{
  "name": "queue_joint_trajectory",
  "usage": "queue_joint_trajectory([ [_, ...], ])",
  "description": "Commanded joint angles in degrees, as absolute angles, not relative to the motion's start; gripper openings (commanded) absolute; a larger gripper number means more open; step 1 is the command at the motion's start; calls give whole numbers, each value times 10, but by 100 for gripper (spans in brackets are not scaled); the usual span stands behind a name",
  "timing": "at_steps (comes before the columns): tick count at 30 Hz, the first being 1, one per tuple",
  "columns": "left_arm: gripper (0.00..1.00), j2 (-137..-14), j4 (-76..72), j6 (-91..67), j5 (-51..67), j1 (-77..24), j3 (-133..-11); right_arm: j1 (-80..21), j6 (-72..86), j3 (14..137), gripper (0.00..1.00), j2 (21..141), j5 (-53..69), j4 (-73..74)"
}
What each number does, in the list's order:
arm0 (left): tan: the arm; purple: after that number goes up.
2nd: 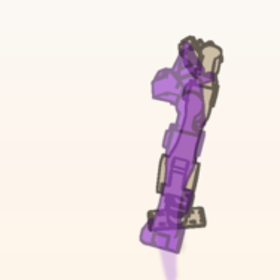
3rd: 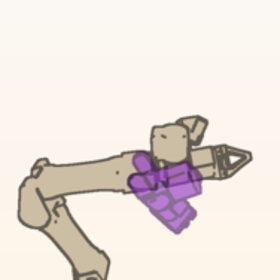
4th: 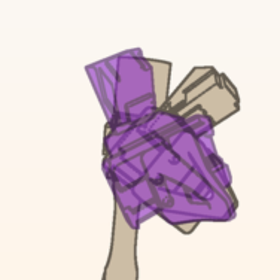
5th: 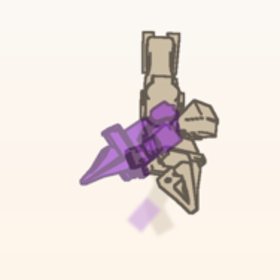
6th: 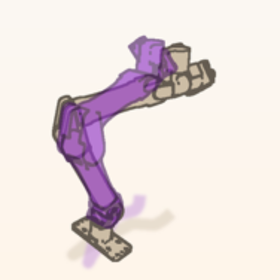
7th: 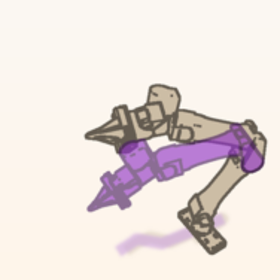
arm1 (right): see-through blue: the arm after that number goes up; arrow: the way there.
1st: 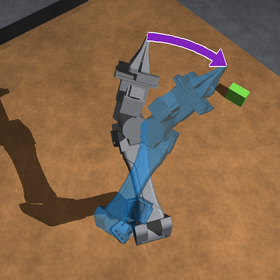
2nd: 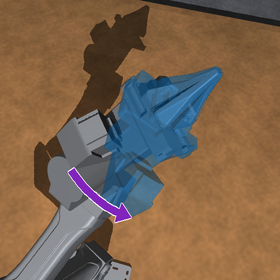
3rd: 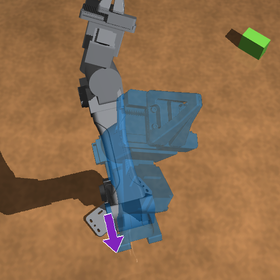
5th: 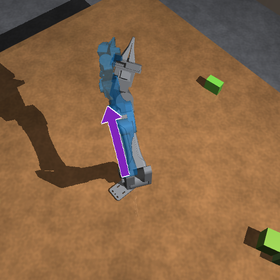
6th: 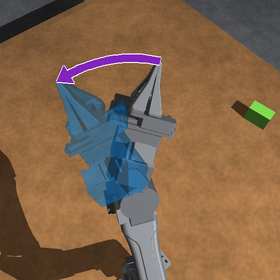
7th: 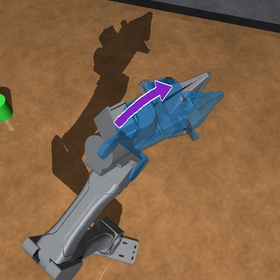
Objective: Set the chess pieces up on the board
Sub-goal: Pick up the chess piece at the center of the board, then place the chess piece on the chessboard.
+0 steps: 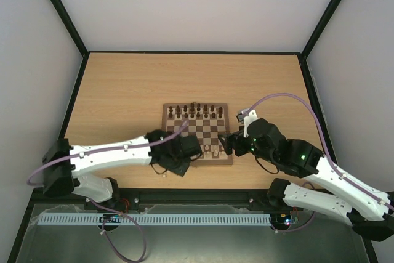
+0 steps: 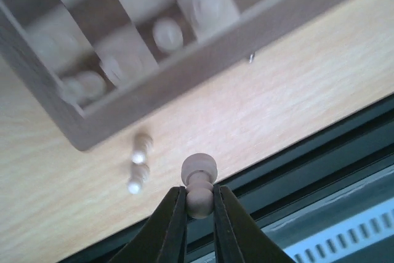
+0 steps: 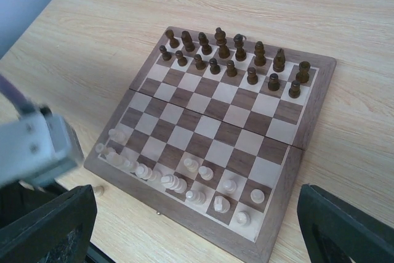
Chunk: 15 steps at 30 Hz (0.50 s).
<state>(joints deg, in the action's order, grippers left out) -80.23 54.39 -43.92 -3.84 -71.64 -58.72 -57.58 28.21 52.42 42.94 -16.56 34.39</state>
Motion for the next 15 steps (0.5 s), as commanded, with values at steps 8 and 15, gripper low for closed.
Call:
queue_joint_trajectory([
  [8,14,-878,677,-272,-106,-564,-784,-573,276,519,89,410,-165,341],
  [15,14,-942,632,-236,-87,-536,-793,-573,276,519,89,411,-164,340],
])
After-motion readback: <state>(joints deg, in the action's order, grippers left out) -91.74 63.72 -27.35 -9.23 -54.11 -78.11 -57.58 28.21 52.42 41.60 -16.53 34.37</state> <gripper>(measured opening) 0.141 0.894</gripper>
